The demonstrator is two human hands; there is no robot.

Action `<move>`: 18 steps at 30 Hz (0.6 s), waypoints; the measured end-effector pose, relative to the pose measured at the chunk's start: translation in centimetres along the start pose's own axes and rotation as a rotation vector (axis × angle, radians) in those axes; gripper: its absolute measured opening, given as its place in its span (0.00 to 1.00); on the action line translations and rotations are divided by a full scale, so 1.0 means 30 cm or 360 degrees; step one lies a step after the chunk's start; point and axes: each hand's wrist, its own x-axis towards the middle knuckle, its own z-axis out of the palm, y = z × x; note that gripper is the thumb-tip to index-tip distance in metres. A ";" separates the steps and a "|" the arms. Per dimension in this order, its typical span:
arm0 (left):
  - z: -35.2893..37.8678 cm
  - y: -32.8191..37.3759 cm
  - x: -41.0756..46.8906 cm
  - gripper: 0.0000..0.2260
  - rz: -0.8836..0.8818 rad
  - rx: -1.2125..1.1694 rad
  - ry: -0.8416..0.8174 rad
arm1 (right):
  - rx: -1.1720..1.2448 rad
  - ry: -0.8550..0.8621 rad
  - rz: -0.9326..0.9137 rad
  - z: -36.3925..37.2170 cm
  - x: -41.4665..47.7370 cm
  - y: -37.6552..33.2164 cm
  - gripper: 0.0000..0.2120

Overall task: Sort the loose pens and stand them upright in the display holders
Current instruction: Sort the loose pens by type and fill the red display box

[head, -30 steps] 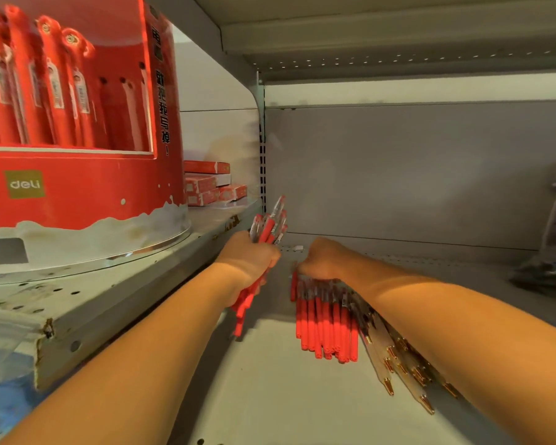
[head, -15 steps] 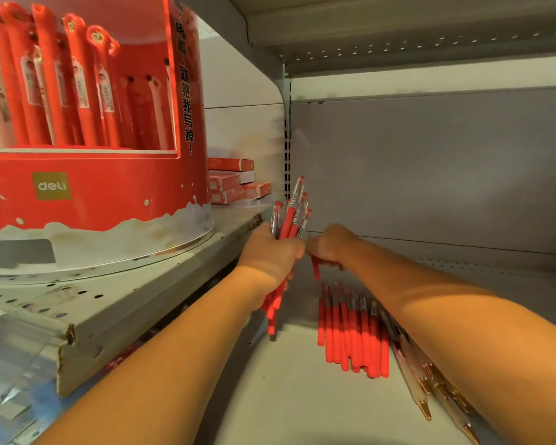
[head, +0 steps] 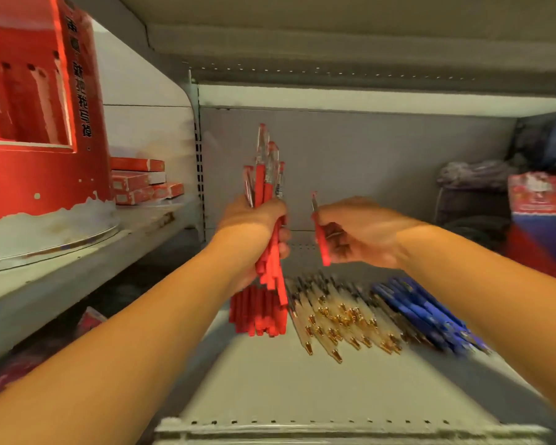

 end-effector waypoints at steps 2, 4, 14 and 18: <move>0.094 -0.020 -0.036 0.03 0.0003 -0.0042 -0.0125 | 0.0126 0.0104 0.0001 -0.067 -0.104 0.032 0.11; 0.187 -0.042 -0.080 0.04 0.0013 -0.0069 -0.0247 | 0.0255 0.0232 0.0021 -0.133 -0.195 0.072 0.08; 0.621 -0.091 -0.256 0.09 0.0126 -0.0157 -0.0623 | 0.0469 0.0593 -0.0083 -0.470 -0.555 0.186 0.10; 0.795 -0.118 -0.317 0.10 0.0163 -0.0180 -0.0629 | 0.0516 0.0686 -0.0163 -0.618 -0.689 0.240 0.06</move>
